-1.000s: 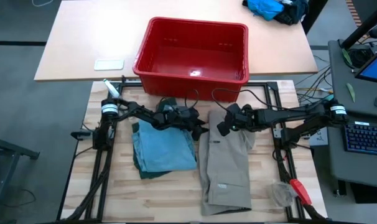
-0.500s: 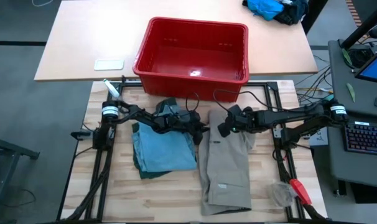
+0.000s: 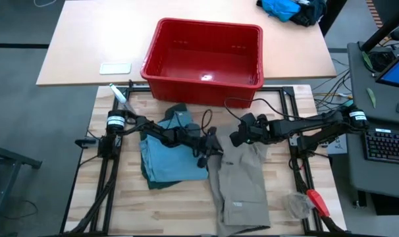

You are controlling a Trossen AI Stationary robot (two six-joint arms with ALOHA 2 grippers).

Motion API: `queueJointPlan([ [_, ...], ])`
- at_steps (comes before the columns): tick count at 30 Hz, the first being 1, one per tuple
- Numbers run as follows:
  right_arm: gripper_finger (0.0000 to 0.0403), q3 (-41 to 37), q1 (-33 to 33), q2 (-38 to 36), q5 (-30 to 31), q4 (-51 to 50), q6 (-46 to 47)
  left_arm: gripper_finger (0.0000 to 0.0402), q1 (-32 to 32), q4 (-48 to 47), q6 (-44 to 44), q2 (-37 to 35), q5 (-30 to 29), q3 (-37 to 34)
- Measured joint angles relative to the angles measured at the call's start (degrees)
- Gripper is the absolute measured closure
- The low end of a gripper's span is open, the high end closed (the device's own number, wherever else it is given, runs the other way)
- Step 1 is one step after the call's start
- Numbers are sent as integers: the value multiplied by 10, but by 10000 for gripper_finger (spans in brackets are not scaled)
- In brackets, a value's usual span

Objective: Fold Laundry from Bin
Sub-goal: Fold the light brown shorts

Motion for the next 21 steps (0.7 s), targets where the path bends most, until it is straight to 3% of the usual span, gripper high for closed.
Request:
queueJointPlan([
  [5, 390, -8, 0, 0, 4, 0, 20, 398, 6, -10, -24, -2, -44, 0],
  [9, 390, -14, 0, 0, 2, 0, 32, 398, 21, -86, -94, -9, -113, 0],
  [14, 390, -15, 0, 0, -2, 1, 33, 376, 46, -209, -148, -23, -76, 0],
  [21, 390, -15, 0, 8, -17, 57, 3, 289, 49, -279, -116, -46, -38, 0],
])
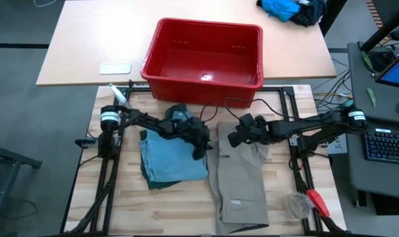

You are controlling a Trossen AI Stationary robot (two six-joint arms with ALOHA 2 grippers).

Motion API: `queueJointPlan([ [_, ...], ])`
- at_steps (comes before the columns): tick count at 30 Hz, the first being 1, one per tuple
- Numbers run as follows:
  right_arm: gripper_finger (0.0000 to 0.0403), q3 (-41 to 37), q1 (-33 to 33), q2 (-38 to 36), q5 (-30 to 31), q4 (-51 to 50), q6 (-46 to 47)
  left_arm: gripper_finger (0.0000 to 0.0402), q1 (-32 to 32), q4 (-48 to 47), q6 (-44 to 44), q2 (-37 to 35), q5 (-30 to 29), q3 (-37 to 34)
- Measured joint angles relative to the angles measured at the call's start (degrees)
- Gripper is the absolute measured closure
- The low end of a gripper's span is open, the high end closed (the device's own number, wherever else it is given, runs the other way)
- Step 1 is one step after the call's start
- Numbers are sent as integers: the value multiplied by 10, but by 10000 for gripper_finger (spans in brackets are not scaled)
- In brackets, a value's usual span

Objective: Fold Laundry from Bin
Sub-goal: Fold the light brown shorts

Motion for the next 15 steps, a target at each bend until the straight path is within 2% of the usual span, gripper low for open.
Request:
queueJointPlan([
  [7, 379, 0, 0, 49, -76, 100, -26, 213, 10, -46, 53, -69, -33, 0],
  [11, 337, 15, 0, 80, -92, 115, -26, 188, 19, -84, 92, -112, -80, -7],
  [15, 276, 51, 0, 109, -92, 113, -33, 180, 29, -51, 90, -163, -93, -45],
])
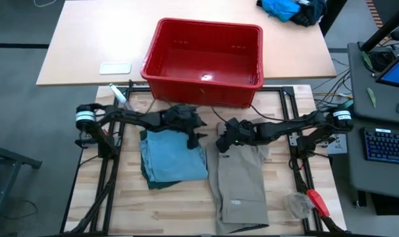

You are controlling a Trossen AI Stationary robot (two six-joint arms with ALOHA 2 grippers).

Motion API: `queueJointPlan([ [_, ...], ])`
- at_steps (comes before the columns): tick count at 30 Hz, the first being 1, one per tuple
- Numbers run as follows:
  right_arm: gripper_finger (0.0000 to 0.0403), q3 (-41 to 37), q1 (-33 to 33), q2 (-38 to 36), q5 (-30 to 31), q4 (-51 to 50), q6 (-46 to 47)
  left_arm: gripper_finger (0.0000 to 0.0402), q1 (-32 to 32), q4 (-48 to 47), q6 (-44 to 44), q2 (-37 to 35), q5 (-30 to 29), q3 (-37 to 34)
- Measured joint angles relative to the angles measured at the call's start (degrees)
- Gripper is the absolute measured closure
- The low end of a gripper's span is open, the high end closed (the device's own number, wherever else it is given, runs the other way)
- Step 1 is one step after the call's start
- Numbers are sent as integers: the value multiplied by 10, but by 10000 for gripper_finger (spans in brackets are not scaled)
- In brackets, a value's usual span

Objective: Fold Laundry from Bin
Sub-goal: Fold the light brown shorts

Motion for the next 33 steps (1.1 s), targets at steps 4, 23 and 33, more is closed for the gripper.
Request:
queueJointPlan([
  [4, 217, 51, 0, 35, -23, -3, -30, 182, 1, 46, -16, -56, -23, -53],
  [23, 128, 369, -2, 313, 9, -375, -53, 183, -1, 165, -92, -182, -178, -213],
  [33, 328, 375, -1, 318, -4, -373, -109, 183, -1, 191, -115, -156, -178, -214],
])
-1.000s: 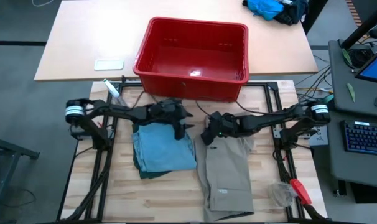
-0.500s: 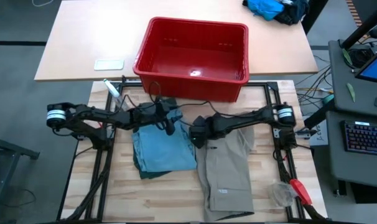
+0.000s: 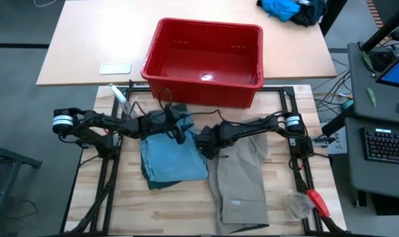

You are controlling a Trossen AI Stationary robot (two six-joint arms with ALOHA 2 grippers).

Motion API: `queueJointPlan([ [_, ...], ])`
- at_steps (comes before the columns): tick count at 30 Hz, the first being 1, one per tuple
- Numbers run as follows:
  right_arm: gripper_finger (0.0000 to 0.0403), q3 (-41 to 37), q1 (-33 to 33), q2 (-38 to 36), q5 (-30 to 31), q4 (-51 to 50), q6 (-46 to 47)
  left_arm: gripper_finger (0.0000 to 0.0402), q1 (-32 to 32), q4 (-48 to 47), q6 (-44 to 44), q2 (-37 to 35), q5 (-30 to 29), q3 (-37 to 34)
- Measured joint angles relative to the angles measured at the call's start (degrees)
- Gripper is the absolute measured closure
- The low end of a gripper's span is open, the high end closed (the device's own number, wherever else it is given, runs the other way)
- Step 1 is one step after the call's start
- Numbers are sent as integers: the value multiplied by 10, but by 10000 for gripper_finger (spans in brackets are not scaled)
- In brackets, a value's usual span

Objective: Fold Laundry from Bin
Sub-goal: Fold the light brown shorts

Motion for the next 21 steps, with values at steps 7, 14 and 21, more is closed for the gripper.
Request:
queueJointPlan([
  [7, 392, -1, 2, -9, 7, -15, -25, 183, 0, 13, -10, 0, 0, 0],
  [14, 394, -69, 46, -111, 85, 3, -17, 183, -2, 16, -26, 1, 5, 0],
  [21, 394, -293, 129, -278, 195, 190, 13, 183, -18, 40, -28, 1, 154, 0],
])
